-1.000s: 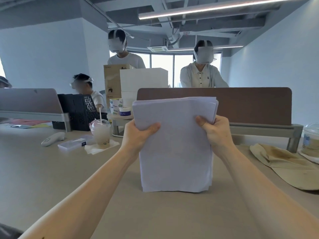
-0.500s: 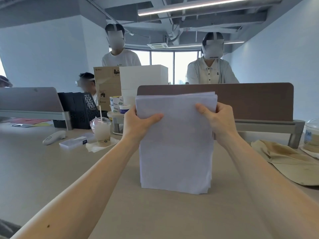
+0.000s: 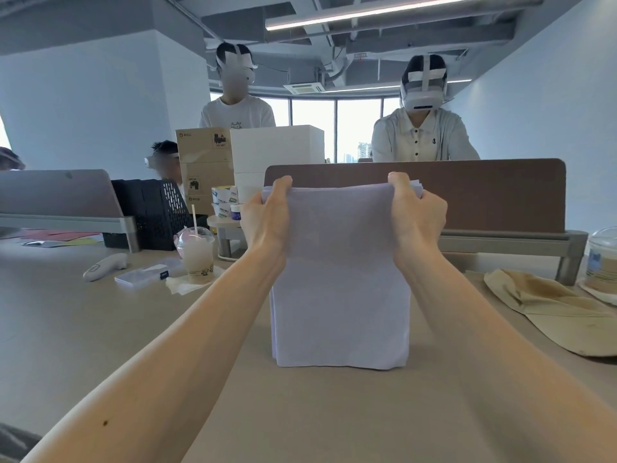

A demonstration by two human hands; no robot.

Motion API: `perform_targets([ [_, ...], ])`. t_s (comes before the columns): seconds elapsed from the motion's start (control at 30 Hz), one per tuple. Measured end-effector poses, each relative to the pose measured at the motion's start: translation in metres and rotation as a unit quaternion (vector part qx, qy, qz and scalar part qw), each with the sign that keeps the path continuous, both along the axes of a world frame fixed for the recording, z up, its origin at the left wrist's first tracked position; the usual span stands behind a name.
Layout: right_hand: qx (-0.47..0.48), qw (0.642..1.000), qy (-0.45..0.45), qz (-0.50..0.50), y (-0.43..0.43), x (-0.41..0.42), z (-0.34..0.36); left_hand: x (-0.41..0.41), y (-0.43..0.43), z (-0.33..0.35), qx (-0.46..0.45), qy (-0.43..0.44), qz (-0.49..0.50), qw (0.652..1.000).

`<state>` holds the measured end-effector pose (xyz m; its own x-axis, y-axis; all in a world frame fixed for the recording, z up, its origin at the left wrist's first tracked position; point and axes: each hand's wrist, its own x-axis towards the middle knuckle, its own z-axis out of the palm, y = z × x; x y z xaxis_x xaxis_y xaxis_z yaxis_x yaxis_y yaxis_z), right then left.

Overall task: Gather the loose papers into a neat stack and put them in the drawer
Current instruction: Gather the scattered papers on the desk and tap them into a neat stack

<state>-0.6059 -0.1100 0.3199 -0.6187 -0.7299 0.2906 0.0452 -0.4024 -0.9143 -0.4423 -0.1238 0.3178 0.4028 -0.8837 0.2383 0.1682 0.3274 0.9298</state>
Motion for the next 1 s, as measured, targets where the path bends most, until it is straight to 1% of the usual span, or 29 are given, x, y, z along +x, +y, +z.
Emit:
perform_targets([
  [0.17, -0.029, 0.999, 0.029, -0.036, 0.001, 0.003, 0.003, -0.001, 0.003, 0.003, -0.023, -0.012, 0.017, 1.000],
  [0.37, -0.069, 0.992, 0.089, -0.059, 0.002, 0.001, 0.001, 0.001, 0.007, 0.005, -0.048, -0.023, 0.037, 0.998],
  [0.4, -0.071, 0.991, 0.095, -0.067, 0.002, -0.001, 0.000, 0.001, 0.009, 0.002, -0.062, -0.036, 0.030, 0.997],
  [0.47, -0.072, 0.988, 0.111, -0.082, 0.001, -0.005, -0.002, 0.005, 0.010, -0.009, -0.122, -0.084, 0.002, 0.989],
  [0.53, -0.079, 0.984, 0.134, -0.092, -0.001, -0.010, -0.003, 0.016, 0.008, -0.027, -0.151, -0.129, -0.051, 0.979],
  [0.6, -0.087, 0.980, 0.159, -0.087, -0.001, -0.014, -0.003, 0.027, 0.003, -0.047, -0.130, -0.164, -0.094, 0.973],
  [0.67, -0.098, 0.977, 0.175, -0.078, -0.004, -0.016, -0.003, 0.031, 0.000, -0.060, -0.106, -0.173, -0.098, 0.974],
  [0.73, -0.107, 0.974, 0.190, -0.066, -0.006, -0.019, -0.003, 0.031, -0.005, -0.061, -0.100, -0.172, -0.083, 0.976],
  [0.8, -0.119, 0.964, 0.235, -0.020, -0.005, -0.027, 0.002, 0.030, -0.009, -0.048, -0.101, -0.194, -0.038, 0.975],
  [0.83, -0.119, 0.952, 0.281, 0.015, -0.002, -0.034, 0.007, 0.029, -0.011, -0.038, -0.103, -0.218, -0.011, 0.971],
  [0.87, -0.106, 0.931, 0.347, 0.045, 0.001, -0.041, 0.015, 0.030, -0.012, -0.026, -0.107, -0.245, 0.010, 0.964],
  [0.9, -0.076, 0.899, 0.425, 0.069, 0.007, -0.048, 0.024, 0.032, -0.010, -0.012, -0.115, -0.282, 0.024, 0.952],
  [0.93, -0.036, 0.859, 0.503, 0.089, 0.012, -0.054, 0.035, 0.032, -0.008, 0.002, -0.125, -0.331, 0.028, 0.935],
  [0.97, 0.002, 0.818, 0.565, 0.110, 0.018, -0.057, 0.044, 0.031, -0.003, 0.015, -0.141, -0.391, 0.024, 0.909],
  [1.0, 0.025, 0.785, 0.605, 0.127, 0.022, -0.057, 0.050, 0.030, 0.002, 0.026, -0.163, -0.454, 0.013, 0.876],
])
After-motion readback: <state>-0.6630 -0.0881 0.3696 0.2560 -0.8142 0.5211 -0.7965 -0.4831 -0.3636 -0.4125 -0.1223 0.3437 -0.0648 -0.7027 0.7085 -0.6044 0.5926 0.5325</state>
